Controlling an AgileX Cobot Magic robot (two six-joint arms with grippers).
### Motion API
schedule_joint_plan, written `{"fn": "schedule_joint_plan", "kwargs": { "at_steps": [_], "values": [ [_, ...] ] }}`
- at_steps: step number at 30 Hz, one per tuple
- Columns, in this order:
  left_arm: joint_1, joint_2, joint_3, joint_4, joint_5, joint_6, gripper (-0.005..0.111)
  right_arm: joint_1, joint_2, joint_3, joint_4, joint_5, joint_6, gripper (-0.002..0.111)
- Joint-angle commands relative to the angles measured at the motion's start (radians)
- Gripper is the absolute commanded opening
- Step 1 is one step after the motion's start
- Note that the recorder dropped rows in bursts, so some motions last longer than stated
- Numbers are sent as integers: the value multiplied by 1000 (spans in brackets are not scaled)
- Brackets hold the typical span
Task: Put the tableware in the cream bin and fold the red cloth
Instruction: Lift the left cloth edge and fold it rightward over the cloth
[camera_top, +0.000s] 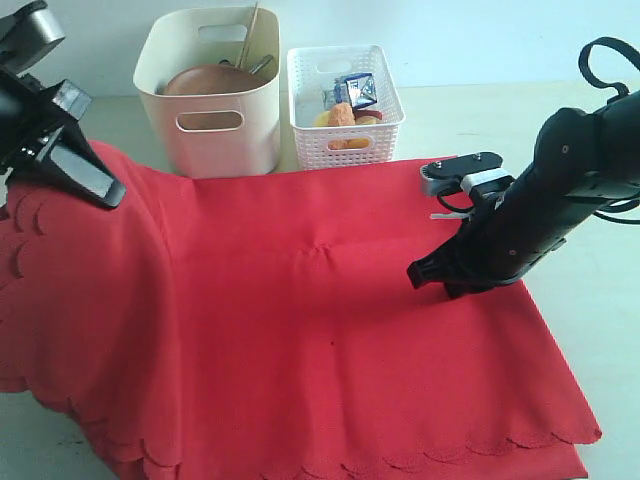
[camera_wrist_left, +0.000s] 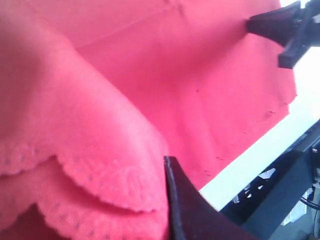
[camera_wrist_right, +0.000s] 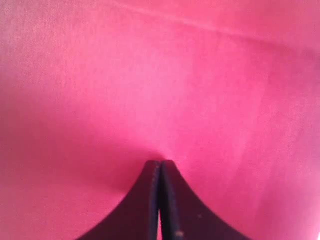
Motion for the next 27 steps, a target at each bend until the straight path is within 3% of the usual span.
{"fn": "schedule_joint_plan", "kwargs": {
  "at_steps": [1, 27],
  "values": [
    [-64, -14, -52, -35, 0, -33, 0, 1, 42, 12, -9, 9, 2, 0],
    [-435, 326, -455, -36, 0, -225, 0, 1, 42, 12, 21, 10, 2, 0]
  ]
}}
